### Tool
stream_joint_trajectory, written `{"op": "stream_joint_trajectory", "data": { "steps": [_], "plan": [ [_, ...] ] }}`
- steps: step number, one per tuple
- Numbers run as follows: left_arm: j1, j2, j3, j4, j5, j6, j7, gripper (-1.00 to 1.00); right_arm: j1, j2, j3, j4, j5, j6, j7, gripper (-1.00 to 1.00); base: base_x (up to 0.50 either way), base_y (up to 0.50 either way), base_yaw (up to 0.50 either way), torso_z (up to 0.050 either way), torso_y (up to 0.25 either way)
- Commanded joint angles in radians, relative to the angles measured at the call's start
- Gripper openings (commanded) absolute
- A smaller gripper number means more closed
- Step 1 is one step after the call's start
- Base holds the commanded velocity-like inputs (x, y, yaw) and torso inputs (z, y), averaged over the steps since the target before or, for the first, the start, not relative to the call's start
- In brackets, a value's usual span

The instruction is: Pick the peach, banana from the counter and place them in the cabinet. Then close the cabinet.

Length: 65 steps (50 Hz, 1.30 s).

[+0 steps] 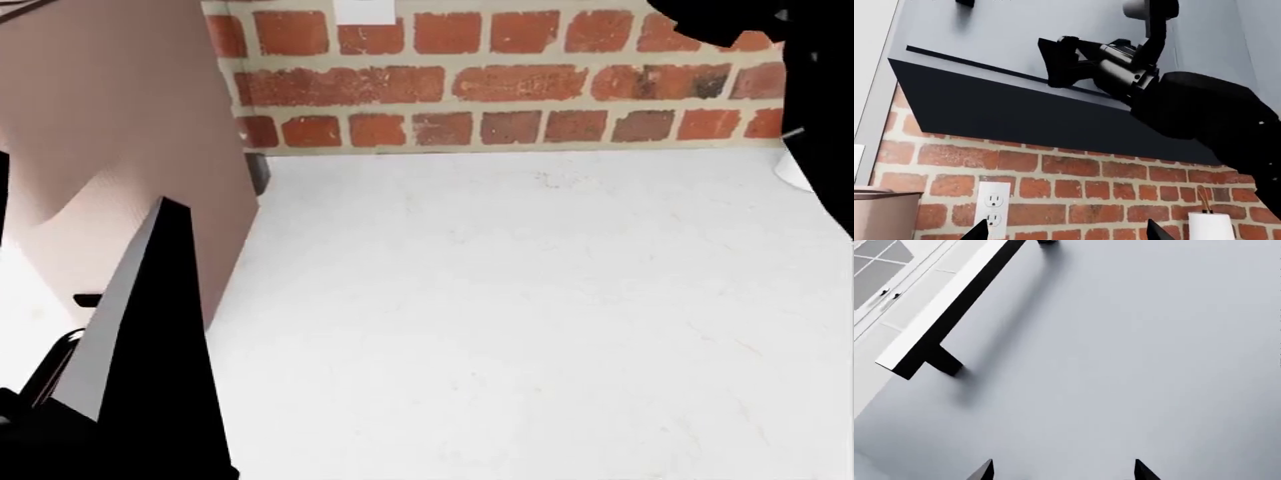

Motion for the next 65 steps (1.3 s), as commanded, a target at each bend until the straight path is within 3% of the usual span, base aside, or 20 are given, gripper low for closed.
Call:
{"op": "stream_joint_trajectory", "data": {
  "steps": [1,9,16,20,35,49,65],
  "plan": [
    [0.005,0.007,-0.016,0.000,-0.010,-0.016,0.000,1.00,-0.097,-0.100,-0.233,0.229,0.173,0.090,0.033,1.00,0.00,0.00,0.00,0.000,0.000],
    [0.004,0.011,-0.008,0.000,-0.012,-0.017,-0.001,1.00,-0.158,-0.163,-0.267,0.382,0.108,0.038,0.083,1.00,0.00,0.00,0.00,0.000,0.000],
    [0.008,0.012,-0.014,0.000,-0.018,-0.017,0.000,1.00,-0.136,-0.181,-0.451,0.476,0.104,0.027,0.240,1.00,0.00,0.00,0.00,0.001,0.000],
    [0.012,0.009,-0.020,0.000,-0.023,-0.013,0.000,1.00,0.014,-0.181,-0.460,0.503,0.178,0.163,0.197,1.00,0.01,0.00,0.00,0.000,0.000],
    [0.014,0.000,-0.035,0.000,-0.030,-0.004,0.001,1.00,0.027,-0.180,-0.447,0.534,0.176,0.151,0.193,1.00,0.01,0.01,0.01,0.001,0.000],
    [0.016,0.009,-0.036,-0.001,-0.017,-0.016,0.005,1.00,0.027,0.385,-0.190,-0.359,0.333,0.013,0.626,1.00,0.00,0.00,0.00,0.000,0.000],
    [0.014,0.013,-0.037,-0.001,-0.002,-0.032,0.011,1.00,-0.029,0.826,-0.068,-1.062,0.289,-0.100,0.915,1.00,0.00,0.00,0.00,0.000,0.000]
  ]
}}
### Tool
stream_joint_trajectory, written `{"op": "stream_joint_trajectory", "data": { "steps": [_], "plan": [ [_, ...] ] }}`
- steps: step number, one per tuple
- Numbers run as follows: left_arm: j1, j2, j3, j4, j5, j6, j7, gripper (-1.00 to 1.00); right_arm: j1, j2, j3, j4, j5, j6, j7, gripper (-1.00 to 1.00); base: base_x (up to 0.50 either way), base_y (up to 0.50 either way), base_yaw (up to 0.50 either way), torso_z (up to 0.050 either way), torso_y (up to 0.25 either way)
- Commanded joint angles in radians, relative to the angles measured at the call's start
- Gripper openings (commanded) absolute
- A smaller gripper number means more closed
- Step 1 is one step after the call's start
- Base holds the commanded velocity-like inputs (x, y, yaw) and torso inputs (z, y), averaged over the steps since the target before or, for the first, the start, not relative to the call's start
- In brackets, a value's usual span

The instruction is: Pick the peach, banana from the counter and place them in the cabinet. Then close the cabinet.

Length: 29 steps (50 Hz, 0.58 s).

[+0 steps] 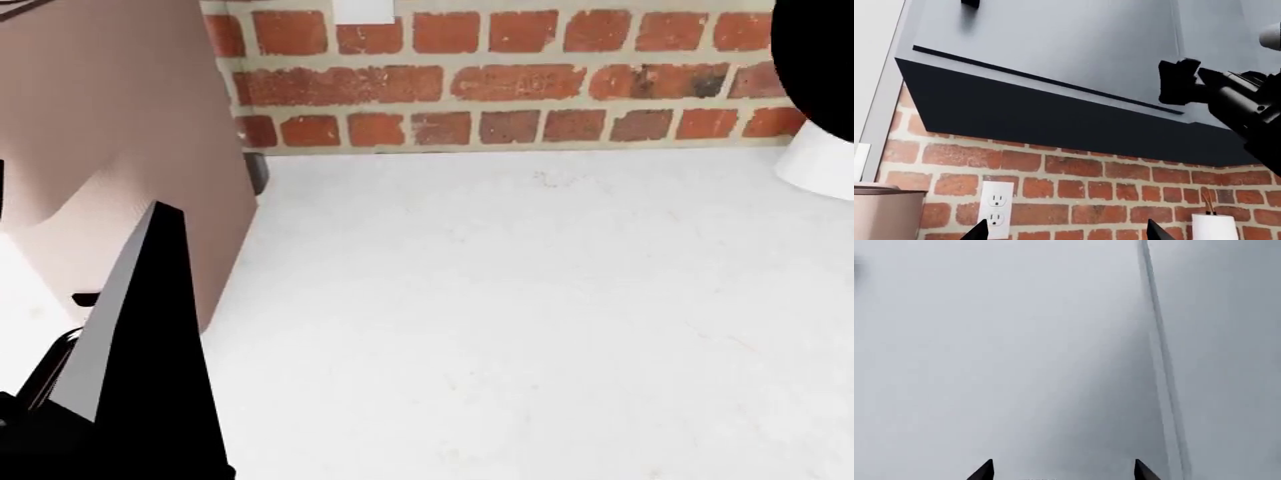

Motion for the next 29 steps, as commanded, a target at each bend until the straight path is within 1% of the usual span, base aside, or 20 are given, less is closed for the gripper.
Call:
{"op": "stream_joint_trajectory", "data": {
  "steps": [1,6,9,13,14,16,18,21,23,25,27,29],
  "plan": [
    [-0.002,-0.001,0.000,0.000,0.006,-0.006,0.001,1.00,-0.046,0.326,0.072,-0.451,0.031,-0.061,0.198,1.00,0.00,0.00,0.00,0.000,0.000],
    [-0.008,-0.002,0.014,0.001,0.008,-0.005,-0.005,1.00,-0.077,0.422,0.080,-0.575,0.036,-0.087,0.230,1.00,0.00,0.00,0.00,0.000,0.000],
    [-0.007,0.001,0.018,0.001,0.007,-0.011,-0.007,1.00,-0.095,0.457,0.078,-0.633,0.027,-0.094,0.253,1.00,0.00,0.00,0.00,0.000,0.000],
    [-0.003,-0.001,0.011,0.001,-0.012,-0.017,-0.008,1.00,-0.136,0.498,0.059,-0.693,-0.004,-0.115,0.278,1.00,0.00,0.00,0.00,0.000,0.000],
    [-0.003,-0.002,0.008,0.001,-0.018,-0.017,-0.008,1.00,-0.133,0.512,0.030,-0.695,-0.015,-0.136,0.273,1.00,0.00,0.00,0.00,0.000,0.000],
    [-0.002,-0.004,0.001,0.001,-0.029,-0.019,-0.009,1.00,-0.100,0.532,-0.063,-0.695,-0.046,-0.185,0.273,1.00,0.00,0.00,0.00,0.000,0.000],
    [-0.001,-0.004,-0.004,0.001,-0.037,-0.021,-0.009,1.00,-0.034,0.551,-0.202,-0.695,-0.080,-0.247,0.277,1.00,0.00,0.00,0.00,0.000,0.000],
    [0.002,-0.007,-0.013,0.001,-0.048,-0.022,-0.009,1.00,0.119,0.562,-0.482,-0.695,-0.147,-0.351,0.301,1.00,0.00,0.00,0.00,0.000,0.000],
    [0.003,-0.008,-0.017,0.001,-0.052,-0.022,-0.009,1.00,0.201,0.544,-0.684,-0.695,-0.219,-0.417,0.345,1.00,0.00,0.00,0.00,0.000,0.000],
    [0.006,-0.011,-0.022,0.001,-0.058,-0.022,-0.009,1.00,0.261,0.528,-0.849,-0.695,-0.284,-0.473,0.387,1.00,0.00,0.00,0.00,0.000,0.000],
    [0.008,-0.011,-0.023,0.001,-0.058,-0.022,-0.009,1.00,0.265,0.513,-0.956,-0.695,-0.349,-0.511,0.426,1.00,0.00,0.00,0.00,0.000,0.000],
    [0.010,-0.011,-0.023,0.001,-0.060,-0.023,-0.009,1.00,0.204,0.501,-0.977,-0.692,-0.406,-0.522,0.454,1.00,0.00,0.00,0.00,0.000,0.000]
  ]
}}
